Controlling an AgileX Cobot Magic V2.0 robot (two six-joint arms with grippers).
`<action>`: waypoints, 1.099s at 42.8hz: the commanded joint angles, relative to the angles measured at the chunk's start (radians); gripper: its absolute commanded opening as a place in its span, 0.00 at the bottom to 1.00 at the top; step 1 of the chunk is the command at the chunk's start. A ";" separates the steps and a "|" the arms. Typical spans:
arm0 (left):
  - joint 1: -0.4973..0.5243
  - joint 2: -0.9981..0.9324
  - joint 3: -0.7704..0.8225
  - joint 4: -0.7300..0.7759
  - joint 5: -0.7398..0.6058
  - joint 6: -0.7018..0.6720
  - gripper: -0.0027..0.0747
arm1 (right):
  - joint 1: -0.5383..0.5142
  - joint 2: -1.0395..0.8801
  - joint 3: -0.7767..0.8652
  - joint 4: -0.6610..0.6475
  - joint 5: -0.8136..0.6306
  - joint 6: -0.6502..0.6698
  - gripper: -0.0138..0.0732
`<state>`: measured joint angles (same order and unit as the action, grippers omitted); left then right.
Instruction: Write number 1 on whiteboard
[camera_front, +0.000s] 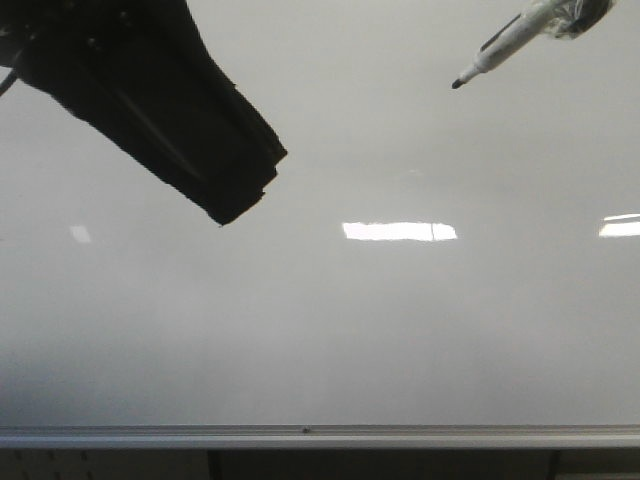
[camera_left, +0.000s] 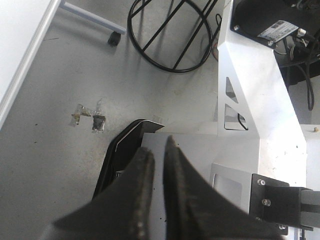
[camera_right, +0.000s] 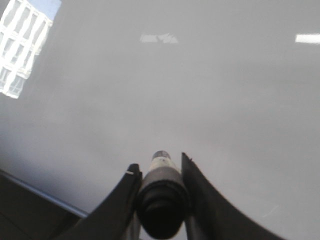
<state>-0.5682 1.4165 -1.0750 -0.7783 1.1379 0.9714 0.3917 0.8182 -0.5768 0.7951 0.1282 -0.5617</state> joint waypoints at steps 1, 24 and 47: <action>0.001 -0.030 -0.031 -0.051 0.006 -0.001 0.01 | -0.004 0.035 -0.030 -0.009 -0.134 -0.026 0.09; 0.001 -0.030 -0.031 -0.053 0.006 -0.001 0.01 | -0.004 0.376 -0.243 -0.009 -0.290 -0.164 0.09; 0.001 -0.030 -0.031 -0.053 0.006 -0.001 0.01 | -0.082 0.441 -0.297 -0.008 -0.286 -0.166 0.09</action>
<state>-0.5682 1.4165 -1.0756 -0.7783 1.1379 0.9714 0.3167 1.2817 -0.8361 0.7936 -0.0972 -0.7140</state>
